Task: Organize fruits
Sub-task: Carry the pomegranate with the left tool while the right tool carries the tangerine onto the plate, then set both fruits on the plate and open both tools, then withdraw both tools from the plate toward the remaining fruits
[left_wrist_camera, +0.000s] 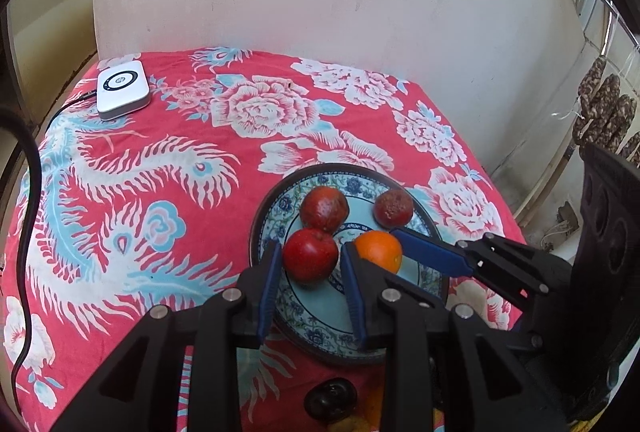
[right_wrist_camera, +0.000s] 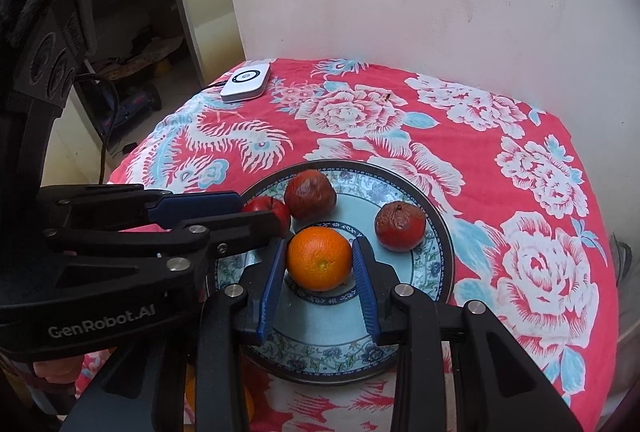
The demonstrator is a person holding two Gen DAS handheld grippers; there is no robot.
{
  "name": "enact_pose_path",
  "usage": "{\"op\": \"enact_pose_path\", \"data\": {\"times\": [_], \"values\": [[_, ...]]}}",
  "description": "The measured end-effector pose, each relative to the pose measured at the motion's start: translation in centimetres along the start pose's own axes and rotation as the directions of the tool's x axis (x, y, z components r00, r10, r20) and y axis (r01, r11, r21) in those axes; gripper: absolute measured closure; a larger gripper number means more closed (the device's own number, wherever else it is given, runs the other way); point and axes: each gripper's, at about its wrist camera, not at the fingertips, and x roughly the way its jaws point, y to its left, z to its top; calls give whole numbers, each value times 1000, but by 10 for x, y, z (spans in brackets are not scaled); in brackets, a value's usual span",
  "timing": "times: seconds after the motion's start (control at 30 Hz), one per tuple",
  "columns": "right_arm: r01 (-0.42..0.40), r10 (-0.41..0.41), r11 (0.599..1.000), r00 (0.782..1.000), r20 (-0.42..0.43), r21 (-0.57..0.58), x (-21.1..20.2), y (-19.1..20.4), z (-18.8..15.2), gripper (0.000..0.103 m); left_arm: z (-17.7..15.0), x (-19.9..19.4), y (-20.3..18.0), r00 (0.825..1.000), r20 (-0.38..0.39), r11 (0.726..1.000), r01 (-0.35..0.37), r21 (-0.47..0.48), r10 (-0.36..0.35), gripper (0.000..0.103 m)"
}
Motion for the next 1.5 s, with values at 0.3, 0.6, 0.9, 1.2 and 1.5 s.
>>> {"op": "enact_pose_path", "data": {"times": [0.3,0.6,0.9,1.2,1.5], "values": [[-16,16,1000,1000,5,14,7,-1,5,68,1,-7,3,1000,13,1000,-22,-3,22,70],[-21,21,999,1000,0,44,7,-3,4,67,-1,-9,8,999,16,999,-31,-22,31,68],[-18,19,997,1000,-3,78,4,-7,2,59,-5,-16,13,999,18,998,-45,-40,45,68],[-14,11,994,1000,23,104,-13,-10,0,58,-14,-24,16,998,6,997,-65,-47,65,68],[-10,6,993,999,33,120,-33,-5,-10,58,-25,-36,16,998,3,997,-69,-45,69,68]]}}
